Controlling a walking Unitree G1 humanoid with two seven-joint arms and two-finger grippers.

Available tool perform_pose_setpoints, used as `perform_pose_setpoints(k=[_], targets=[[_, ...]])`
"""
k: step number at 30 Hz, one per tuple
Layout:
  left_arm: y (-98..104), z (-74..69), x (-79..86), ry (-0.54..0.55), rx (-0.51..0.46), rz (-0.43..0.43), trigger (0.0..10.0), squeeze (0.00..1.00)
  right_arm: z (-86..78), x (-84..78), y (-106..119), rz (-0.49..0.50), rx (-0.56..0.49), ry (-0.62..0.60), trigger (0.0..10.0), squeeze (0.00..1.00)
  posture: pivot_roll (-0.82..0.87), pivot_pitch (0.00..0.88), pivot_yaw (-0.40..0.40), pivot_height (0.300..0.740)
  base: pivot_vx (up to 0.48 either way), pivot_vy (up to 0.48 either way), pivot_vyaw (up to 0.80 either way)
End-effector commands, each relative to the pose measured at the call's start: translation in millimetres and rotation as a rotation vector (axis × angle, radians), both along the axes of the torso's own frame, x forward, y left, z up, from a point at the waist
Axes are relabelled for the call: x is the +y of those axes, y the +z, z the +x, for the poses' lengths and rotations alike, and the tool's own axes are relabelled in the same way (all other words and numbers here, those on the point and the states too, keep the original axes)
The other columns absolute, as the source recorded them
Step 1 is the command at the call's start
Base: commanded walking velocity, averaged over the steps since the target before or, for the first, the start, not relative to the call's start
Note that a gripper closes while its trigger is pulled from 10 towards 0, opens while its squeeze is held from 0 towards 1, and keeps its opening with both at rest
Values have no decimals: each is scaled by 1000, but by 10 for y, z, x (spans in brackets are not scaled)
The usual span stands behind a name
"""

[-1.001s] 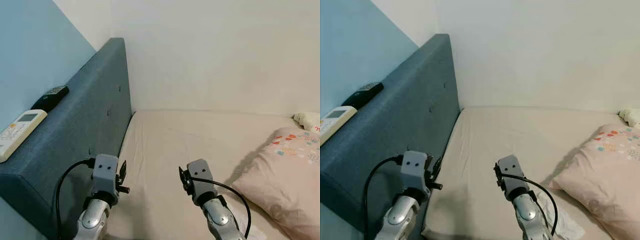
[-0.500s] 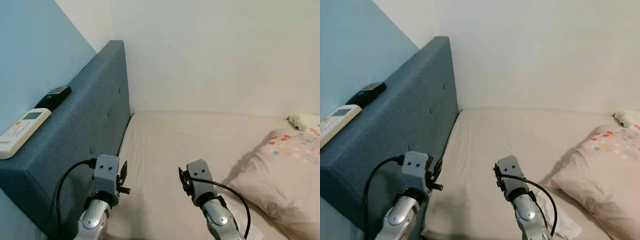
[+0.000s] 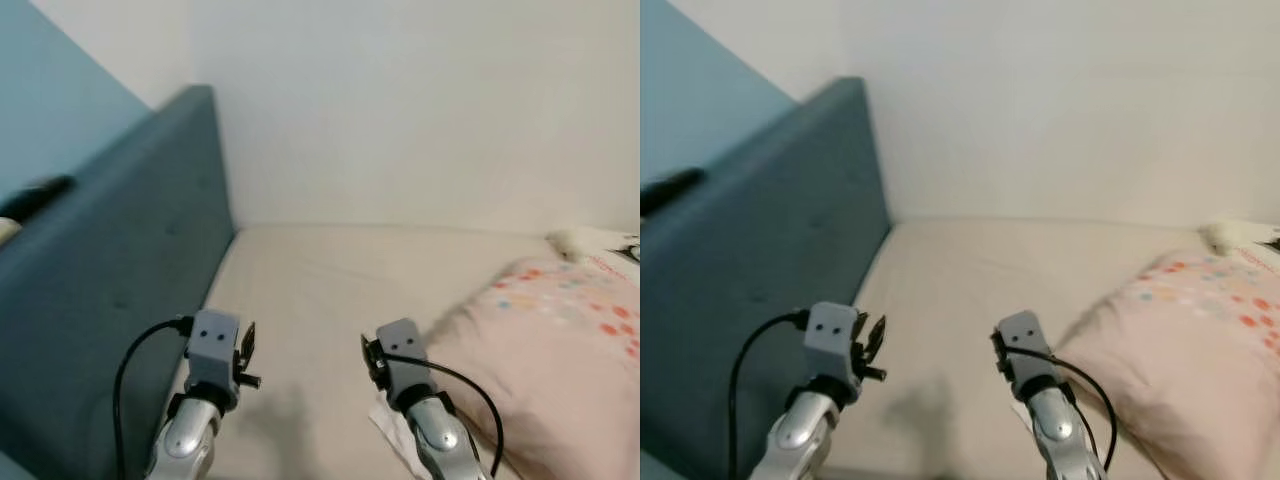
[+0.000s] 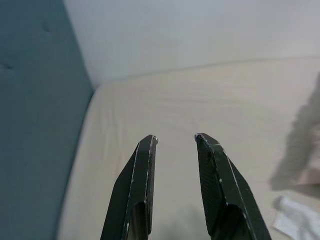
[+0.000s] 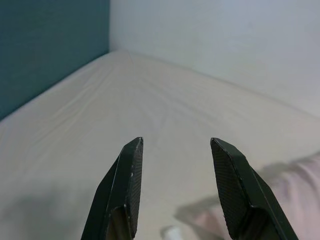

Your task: Clean up the room

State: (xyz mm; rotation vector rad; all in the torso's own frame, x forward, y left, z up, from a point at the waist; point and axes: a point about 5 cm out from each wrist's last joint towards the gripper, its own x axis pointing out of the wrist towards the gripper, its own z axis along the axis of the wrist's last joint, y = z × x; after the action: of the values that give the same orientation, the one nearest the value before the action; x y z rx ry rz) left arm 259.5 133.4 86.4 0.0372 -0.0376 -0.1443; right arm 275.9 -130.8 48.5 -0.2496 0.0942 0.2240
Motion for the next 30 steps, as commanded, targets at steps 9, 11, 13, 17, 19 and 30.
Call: perform_pose_setpoints(k=[9,11,13,17,19,30], targets=[[-71,8,-2,-17,48,25,10000,0,-6,-16,-11,-12,6,-1,10000,0,55,4,-8,734,0,-87,0],[-73,9,-4,-19,50,27,10000,0,-6,-16,-11,-11,6,-2,10000,0,53,0,-5,734,0,465,0],[-80,13,-3,-14,57,23,10000,0,-7,-15,-11,-11,5,-3,10000,0,52,0,-3,734,0,405,0],[-76,20,-13,-14,51,29,10000,0,-9,-15,-11,-10,4,-4,10000,0,52,0,-3,734,0,86,0],[-78,22,-19,-13,52,40,10000,0,-8,-15,-10,-10,4,-4,10000,0,52,0,-3,734,0,0,0],[-80,20,-21,0,42,58,10000,0,-7,-31,-104,-14,88,-11,10000,0,51,0,-4,734,0,0,0]])
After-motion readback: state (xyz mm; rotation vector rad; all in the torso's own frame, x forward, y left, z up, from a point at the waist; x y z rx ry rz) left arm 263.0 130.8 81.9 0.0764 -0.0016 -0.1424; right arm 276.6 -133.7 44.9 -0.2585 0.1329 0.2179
